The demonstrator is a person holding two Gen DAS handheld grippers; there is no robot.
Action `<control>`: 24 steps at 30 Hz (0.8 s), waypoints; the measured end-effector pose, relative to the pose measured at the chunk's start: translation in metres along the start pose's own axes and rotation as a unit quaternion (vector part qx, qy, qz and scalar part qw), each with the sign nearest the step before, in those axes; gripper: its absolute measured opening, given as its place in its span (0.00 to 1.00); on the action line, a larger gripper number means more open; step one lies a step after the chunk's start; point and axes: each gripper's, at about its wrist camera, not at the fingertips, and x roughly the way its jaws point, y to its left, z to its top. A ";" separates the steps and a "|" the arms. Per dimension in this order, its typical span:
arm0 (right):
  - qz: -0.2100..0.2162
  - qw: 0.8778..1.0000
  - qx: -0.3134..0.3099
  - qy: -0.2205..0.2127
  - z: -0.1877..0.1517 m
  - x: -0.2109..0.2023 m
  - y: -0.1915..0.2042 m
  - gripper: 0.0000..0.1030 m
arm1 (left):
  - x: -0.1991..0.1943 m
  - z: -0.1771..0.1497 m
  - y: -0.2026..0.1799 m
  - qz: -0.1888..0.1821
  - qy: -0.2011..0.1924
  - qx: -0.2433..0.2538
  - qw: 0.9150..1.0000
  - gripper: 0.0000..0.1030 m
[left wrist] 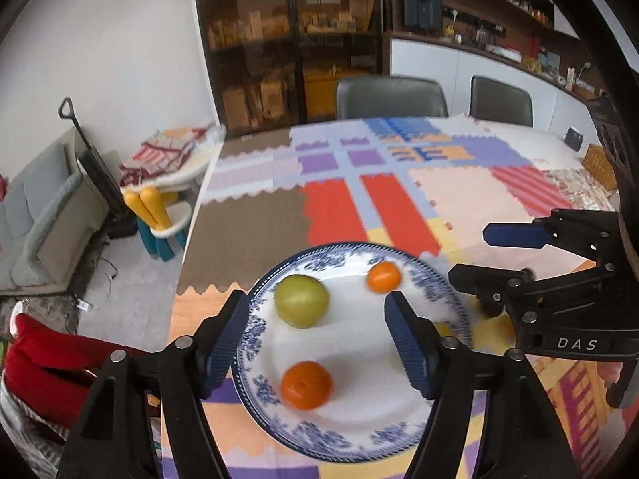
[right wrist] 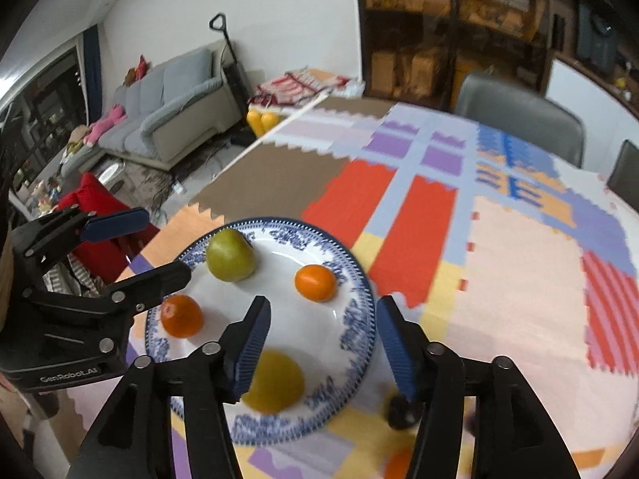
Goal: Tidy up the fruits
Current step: 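Move both tools back over the remaining fruits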
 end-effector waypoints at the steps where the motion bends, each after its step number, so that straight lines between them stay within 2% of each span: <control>1: -0.003 1.000 0.002 -0.006 -0.003 -0.008 0.000 0.56 | -0.009 -0.001 -0.005 0.000 -0.009 0.001 1.000 0.69; 3: -0.004 1.000 0.010 -0.024 -0.010 -0.028 -0.003 0.58 | -0.023 -0.001 -0.015 0.002 -0.023 0.001 1.000 0.75; 9: -0.020 0.997 0.037 -0.065 -0.030 -0.079 -0.014 0.66 | -0.060 -0.008 -0.043 -0.003 -0.056 -0.013 0.998 0.83; 15: -0.057 0.992 0.051 -0.103 -0.053 -0.124 -0.029 0.71 | -0.082 -0.015 -0.073 -0.009 -0.073 -0.010 0.997 0.86; 24: -0.105 0.984 0.070 -0.129 -0.088 -0.162 -0.044 0.71 | -0.090 -0.022 -0.112 -0.036 -0.067 0.000 0.997 0.88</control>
